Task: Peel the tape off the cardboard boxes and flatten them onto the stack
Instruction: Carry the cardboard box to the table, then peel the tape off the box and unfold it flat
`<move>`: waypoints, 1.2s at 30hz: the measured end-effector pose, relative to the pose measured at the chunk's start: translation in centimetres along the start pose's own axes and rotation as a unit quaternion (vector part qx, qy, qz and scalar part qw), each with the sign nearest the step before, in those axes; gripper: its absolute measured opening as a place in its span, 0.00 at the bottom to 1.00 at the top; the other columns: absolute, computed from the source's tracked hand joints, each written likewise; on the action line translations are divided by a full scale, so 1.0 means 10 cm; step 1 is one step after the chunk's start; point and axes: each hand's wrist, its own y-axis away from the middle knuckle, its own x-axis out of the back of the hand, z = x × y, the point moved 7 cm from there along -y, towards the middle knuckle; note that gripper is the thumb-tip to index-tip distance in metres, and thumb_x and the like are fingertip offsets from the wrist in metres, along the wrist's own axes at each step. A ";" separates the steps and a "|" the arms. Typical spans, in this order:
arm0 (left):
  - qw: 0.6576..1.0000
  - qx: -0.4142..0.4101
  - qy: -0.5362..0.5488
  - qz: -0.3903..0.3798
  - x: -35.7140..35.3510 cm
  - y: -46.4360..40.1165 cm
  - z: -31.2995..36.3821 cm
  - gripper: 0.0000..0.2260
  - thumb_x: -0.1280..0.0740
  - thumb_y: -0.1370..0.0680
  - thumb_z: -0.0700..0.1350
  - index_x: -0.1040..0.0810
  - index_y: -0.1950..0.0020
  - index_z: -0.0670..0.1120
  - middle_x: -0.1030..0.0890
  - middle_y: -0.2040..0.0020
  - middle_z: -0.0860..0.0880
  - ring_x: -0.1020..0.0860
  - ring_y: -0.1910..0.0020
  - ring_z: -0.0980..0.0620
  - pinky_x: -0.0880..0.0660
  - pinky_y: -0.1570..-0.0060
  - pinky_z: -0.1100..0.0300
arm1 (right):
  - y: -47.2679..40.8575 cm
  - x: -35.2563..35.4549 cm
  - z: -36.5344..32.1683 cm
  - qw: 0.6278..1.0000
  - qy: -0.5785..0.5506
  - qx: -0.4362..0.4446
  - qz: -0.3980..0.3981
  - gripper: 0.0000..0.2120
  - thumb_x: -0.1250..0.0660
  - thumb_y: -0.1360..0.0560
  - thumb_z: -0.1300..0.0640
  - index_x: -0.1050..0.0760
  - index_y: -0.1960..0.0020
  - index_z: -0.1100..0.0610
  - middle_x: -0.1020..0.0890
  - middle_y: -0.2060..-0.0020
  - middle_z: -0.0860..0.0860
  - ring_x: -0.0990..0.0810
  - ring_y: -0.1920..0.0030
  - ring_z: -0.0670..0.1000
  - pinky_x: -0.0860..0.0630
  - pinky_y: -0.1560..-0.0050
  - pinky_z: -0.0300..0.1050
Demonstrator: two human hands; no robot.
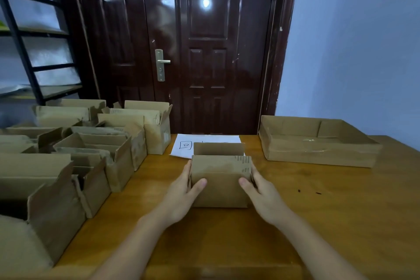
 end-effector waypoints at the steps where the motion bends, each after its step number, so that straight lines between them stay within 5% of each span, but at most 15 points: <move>1: 1.000 0.004 -0.001 -0.005 0.05 -0.01 -0.01 0.43 0.42 0.26 0.76 0.52 0.16 0.60 0.36 0.20 0.59 0.35 0.23 0.56 0.33 0.25 0.55 | -0.01 0.06 -0.01 1.000 0.007 0.000 -0.001 0.33 0.45 0.21 0.33 0.55 0.21 0.37 0.35 0.37 0.20 0.35 0.36 0.23 0.36 0.42 0.19; 4: 0.999 0.023 -0.023 0.032 0.27 -0.04 0.02 0.40 0.47 0.24 0.74 0.47 0.16 0.57 0.39 0.18 0.57 0.39 0.21 0.55 0.40 0.27 0.59 | -0.06 0.26 -0.10 0.999 0.036 0.010 0.023 0.35 0.49 0.23 0.28 0.50 0.20 0.39 0.39 0.36 0.19 0.40 0.36 0.21 0.42 0.38 0.21; 8: 0.992 -0.008 -0.068 0.105 0.57 -0.17 0.29 0.32 0.48 0.19 0.68 0.34 0.20 0.54 0.32 0.22 0.55 0.36 0.22 0.55 0.40 0.28 0.60 | -0.22 0.60 -0.28 0.992 0.077 0.022 0.101 0.27 0.47 0.18 0.38 0.38 0.21 0.44 0.33 0.31 0.35 0.37 0.30 0.39 0.37 0.28 0.44; 12: 0.977 -0.076 -0.166 0.111 0.75 -0.37 0.61 0.17 0.38 0.14 0.53 0.23 0.26 0.51 0.26 0.25 0.54 0.34 0.23 0.57 0.38 0.24 0.58 | -0.40 0.78 -0.49 0.986 0.111 0.061 0.108 0.16 0.39 0.16 0.53 0.25 0.30 0.43 0.25 0.42 0.31 0.27 0.34 0.41 0.30 0.39 0.31; 15: 0.974 -0.085 -0.199 0.066 0.69 -0.46 0.69 0.16 0.36 0.15 0.53 0.20 0.29 0.52 0.24 0.27 0.56 0.30 0.25 0.56 0.35 0.25 0.53 | -0.53 0.71 -0.52 0.987 0.142 0.058 0.040 0.15 0.36 0.18 0.50 0.23 0.32 0.44 0.22 0.38 0.35 0.25 0.32 0.45 0.26 0.33 0.43; 19: 0.981 -0.076 -0.176 0.013 0.61 -0.48 0.63 0.23 0.39 0.18 0.63 0.25 0.25 0.56 0.32 0.22 0.60 0.31 0.25 0.55 0.34 0.26 0.55 | -0.59 0.61 -0.48 0.984 0.167 0.040 -0.039 0.26 0.36 0.21 0.41 0.31 0.24 0.43 0.34 0.24 0.37 0.31 0.26 0.46 0.34 0.27 0.47; 26: 0.966 -0.004 -0.210 -0.151 0.36 -0.50 0.35 0.55 0.33 0.33 0.78 0.55 0.16 0.60 0.60 0.17 0.62 0.44 0.18 0.49 0.37 0.23 0.51 | -0.57 0.39 -0.40 0.955 0.224 0.013 -0.197 0.55 0.34 0.32 0.25 0.56 0.17 0.46 0.58 0.18 0.41 0.43 0.20 0.50 0.37 0.23 0.47; 30: 0.964 0.016 -0.225 -0.144 0.22 -0.54 0.15 0.63 0.27 0.43 0.80 0.54 0.16 0.60 0.46 0.16 0.57 0.39 0.21 0.52 0.34 0.28 0.56 | -0.58 0.30 -0.25 0.949 0.245 -0.011 -0.199 0.64 0.27 0.41 0.23 0.55 0.17 0.46 0.48 0.18 0.44 0.44 0.20 0.50 0.37 0.26 0.44; 33: 0.975 0.011 -0.205 -0.089 0.20 -0.57 0.05 0.57 0.27 0.45 0.81 0.46 0.21 0.66 0.33 0.25 0.62 0.29 0.36 0.60 0.26 0.45 0.68 | -0.59 0.29 -0.16 0.965 0.216 -0.006 -0.149 0.56 0.25 0.40 0.26 0.46 0.20 0.42 0.36 0.26 0.40 0.33 0.29 0.45 0.30 0.45 0.31; 36: 0.983 0.005 -0.173 -0.066 0.19 -0.59 0.00 0.51 0.27 0.45 0.81 0.43 0.26 0.71 0.33 0.39 0.74 0.28 0.47 0.67 0.28 0.62 0.76 | -0.58 0.28 -0.14 0.976 0.177 -0.003 -0.124 0.45 0.24 0.39 0.28 0.39 0.28 0.36 0.32 0.40 0.27 0.28 0.42 0.35 0.30 0.57 0.24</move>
